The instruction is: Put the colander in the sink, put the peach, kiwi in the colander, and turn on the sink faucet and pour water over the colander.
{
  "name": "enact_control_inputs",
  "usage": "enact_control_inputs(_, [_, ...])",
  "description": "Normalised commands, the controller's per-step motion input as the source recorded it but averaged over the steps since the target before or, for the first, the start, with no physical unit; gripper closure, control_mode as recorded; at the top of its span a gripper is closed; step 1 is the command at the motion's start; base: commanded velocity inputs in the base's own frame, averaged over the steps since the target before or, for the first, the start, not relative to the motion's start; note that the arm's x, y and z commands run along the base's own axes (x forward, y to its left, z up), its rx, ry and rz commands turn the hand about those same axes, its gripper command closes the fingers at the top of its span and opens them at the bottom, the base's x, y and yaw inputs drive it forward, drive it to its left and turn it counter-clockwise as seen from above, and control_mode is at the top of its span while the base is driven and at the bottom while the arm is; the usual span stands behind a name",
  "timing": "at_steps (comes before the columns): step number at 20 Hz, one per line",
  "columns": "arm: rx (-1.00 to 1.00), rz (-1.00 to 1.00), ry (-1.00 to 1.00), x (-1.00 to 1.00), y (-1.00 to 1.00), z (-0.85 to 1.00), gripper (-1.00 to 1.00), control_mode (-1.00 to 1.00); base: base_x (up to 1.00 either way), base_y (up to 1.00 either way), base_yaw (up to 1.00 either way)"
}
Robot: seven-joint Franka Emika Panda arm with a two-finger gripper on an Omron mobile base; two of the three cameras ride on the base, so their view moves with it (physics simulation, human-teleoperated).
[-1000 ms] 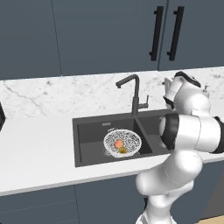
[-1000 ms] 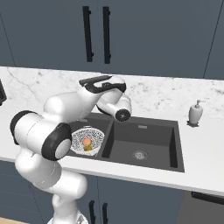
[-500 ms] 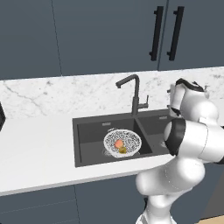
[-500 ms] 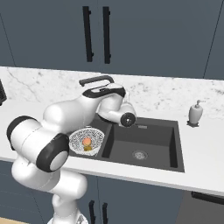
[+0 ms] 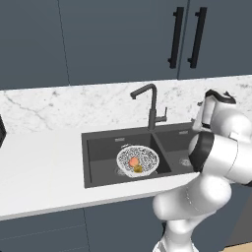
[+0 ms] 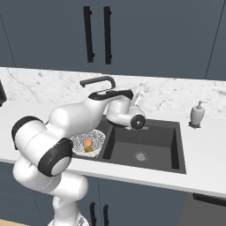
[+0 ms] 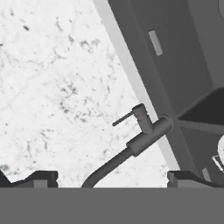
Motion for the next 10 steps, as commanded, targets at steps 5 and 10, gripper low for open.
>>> enact_control_inputs(5, [0.41, -0.17, 0.16, 0.00, 0.00, -0.35, -1.00, -1.00, 0.00, 0.00, 0.00])
enact_control_inputs(10, [0.47, -0.12, 0.00, 0.00, 0.00, -0.33, -1.00, -1.00, 0.00, 0.00, 0.00])
